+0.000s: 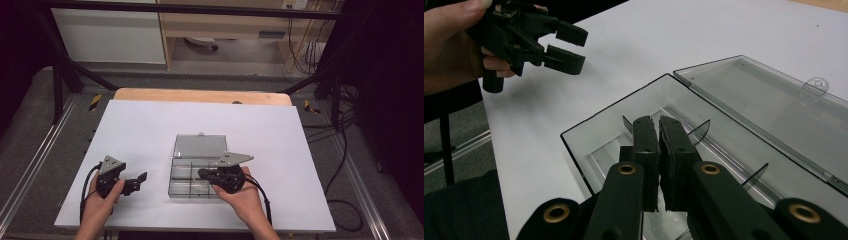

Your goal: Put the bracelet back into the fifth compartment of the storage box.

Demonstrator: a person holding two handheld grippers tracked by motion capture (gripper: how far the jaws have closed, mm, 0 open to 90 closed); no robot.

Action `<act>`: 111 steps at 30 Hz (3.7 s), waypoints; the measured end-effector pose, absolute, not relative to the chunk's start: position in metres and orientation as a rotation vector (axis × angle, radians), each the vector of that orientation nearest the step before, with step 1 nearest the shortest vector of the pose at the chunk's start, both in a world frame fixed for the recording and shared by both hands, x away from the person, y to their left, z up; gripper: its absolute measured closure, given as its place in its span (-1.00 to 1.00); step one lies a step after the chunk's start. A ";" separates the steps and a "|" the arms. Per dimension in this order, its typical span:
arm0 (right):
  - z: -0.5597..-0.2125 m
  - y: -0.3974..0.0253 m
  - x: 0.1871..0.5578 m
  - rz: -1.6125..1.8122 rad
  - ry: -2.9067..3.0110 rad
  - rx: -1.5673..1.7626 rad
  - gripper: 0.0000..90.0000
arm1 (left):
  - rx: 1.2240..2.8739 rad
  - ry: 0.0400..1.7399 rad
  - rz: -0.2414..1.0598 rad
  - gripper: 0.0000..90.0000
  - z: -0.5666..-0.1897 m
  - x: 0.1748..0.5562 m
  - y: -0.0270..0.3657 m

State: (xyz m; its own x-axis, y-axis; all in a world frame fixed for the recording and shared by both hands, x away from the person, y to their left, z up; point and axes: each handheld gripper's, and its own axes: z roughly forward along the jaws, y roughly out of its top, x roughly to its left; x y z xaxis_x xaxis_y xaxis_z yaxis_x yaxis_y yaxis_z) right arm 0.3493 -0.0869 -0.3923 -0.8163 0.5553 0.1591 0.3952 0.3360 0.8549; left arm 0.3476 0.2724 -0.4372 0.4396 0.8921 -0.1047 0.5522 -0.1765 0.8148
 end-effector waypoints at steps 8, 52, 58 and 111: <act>-0.399 -0.081 0.348 1.464 2.465 0.865 0.93 | 1.855 1.227 0.512 -0.78 -0.437 0.348 0.273; -0.421 -0.077 0.351 1.241 2.532 0.897 0.92 | 1.842 1.229 0.515 -0.79 -0.436 0.348 0.275; -0.422 -0.073 0.351 1.232 2.539 0.889 0.92 | 1.844 1.225 0.515 -0.80 -0.436 0.348 0.274; -0.411 -0.105 0.359 1.248 2.335 1.032 -0.10 | 1.853 1.225 0.515 -0.79 -0.437 0.348 0.273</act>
